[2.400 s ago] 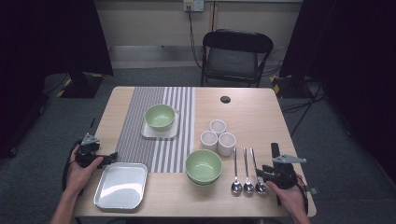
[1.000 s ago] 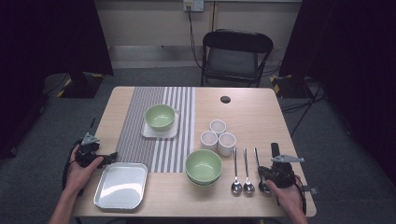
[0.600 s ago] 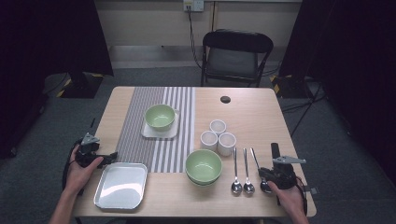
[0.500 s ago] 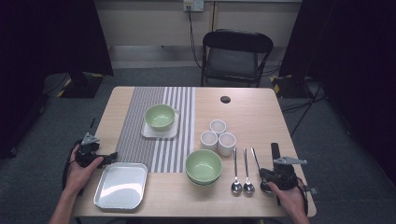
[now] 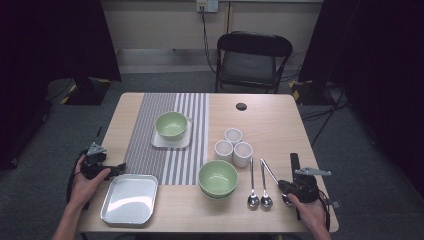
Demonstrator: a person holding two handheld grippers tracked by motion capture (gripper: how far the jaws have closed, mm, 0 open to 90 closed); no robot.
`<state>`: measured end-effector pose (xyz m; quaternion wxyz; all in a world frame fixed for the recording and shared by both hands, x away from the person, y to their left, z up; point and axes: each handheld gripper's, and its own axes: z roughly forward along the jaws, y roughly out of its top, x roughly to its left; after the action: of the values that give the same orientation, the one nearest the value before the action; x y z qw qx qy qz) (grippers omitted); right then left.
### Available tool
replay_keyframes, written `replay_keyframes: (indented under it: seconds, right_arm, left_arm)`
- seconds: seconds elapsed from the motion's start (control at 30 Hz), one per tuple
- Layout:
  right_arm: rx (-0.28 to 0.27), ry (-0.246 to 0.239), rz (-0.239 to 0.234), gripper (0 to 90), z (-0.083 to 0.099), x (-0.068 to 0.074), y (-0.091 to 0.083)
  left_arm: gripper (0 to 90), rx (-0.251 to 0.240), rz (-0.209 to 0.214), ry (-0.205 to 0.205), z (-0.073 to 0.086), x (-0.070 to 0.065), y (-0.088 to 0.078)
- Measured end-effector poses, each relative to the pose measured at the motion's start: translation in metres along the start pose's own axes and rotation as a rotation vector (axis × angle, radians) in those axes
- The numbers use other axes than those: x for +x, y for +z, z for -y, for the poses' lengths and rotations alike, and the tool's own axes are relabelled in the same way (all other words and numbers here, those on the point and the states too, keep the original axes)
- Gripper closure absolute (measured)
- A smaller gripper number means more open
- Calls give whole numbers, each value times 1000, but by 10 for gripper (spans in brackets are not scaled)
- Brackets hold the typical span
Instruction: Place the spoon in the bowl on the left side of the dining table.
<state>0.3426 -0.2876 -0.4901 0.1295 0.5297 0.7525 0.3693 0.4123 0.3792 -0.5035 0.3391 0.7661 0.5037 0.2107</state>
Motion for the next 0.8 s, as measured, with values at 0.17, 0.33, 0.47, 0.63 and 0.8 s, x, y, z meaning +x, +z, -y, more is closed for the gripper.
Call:
replay_keyframes:
  seconds: [0.17, 0.33, 0.47, 0.63, 0.8]
  right_arm:
    - [-2, -3, 7, 862, 0, 0, 0]
    - [-3, -1, 11, 862, 0, 0, 0]
    - [-13, -1, 14, 870, -1, 0, -1]
    - [-20, 4, 20, 874, -1, 0, -2]
    - [-29, -11, 20, 900, -2, 4, -5]
  left_arm:
    - [63, 0, 0, 0, 0, 0, 0]
    - [63, 0, 0, 0, 0, 0, 0]
    - [63, 0, 0, 0, 0, 0, 0]
    - [63, 0, 0, 0, 0, 0, 0]
    - [63, 0, 0, 0, 0, 0, 0]
